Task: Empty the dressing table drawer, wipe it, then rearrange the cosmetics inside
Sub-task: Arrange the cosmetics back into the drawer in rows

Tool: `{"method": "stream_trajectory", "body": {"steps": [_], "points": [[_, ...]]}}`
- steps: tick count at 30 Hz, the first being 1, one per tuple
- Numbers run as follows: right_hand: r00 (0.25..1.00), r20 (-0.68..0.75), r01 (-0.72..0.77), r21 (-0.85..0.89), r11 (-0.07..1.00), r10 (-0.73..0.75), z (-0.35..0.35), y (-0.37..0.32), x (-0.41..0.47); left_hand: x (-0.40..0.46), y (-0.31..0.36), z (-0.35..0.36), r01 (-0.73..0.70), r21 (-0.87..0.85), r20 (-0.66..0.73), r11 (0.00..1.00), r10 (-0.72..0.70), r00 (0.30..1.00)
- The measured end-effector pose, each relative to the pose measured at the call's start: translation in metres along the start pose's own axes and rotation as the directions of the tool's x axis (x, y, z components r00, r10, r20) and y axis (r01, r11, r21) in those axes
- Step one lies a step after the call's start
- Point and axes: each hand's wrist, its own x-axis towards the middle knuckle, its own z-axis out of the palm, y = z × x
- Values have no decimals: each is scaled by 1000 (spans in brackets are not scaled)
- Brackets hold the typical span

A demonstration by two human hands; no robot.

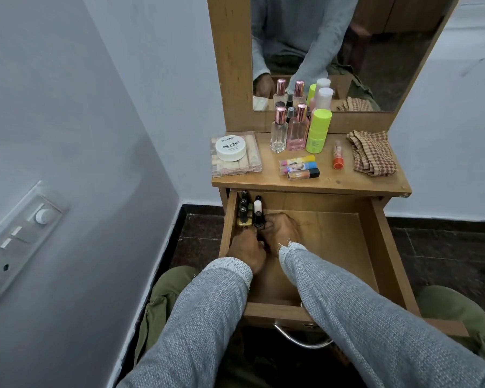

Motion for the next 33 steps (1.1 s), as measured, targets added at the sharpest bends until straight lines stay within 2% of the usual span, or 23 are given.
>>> {"method": "stream_trajectory", "body": {"steps": [8,10,15,18,21,23,25,28,31,33], "points": [[1000,-10,-16,-58,998,15,-3,2,3,0,1,-1,-11,-4,-4,1000,11,1000],[999,-29,-35,7,999,35,-6,0,1,0,1,-1,-10,-3,-7,1000,10,1000],[999,-20,35,13,999,-35,-18,-9,-15,-2,2,-2,-7,-10,-37,1000,7,999],[999,-20,41,-51,998,-42,-28,-15,-23,-5,3,-3,-22,2,-51,1000,22,998],[998,9,64,-98,993,-63,-39,-8,-31,-9,4,-2,-35,61,-29,998,36,999],[989,-38,139,-76,987,-142,-50,-1,-36,-11,5,-2,-67,152,-25,986,71,997],[962,-114,237,-117,964,-250,-68,1,-40,-14,7,-4,-119,215,-48,969,132,990],[880,-229,367,-224,903,-415,-107,-2,-37,-20,15,-12,-212,251,-146,944,254,956],[788,-367,391,-322,862,-495,-152,-9,-30,-23,27,-22,-302,238,-258,923,360,897],[765,-433,342,-356,870,-478,-175,-10,-22,-22,36,-32,-337,206,-312,919,388,867]]}}
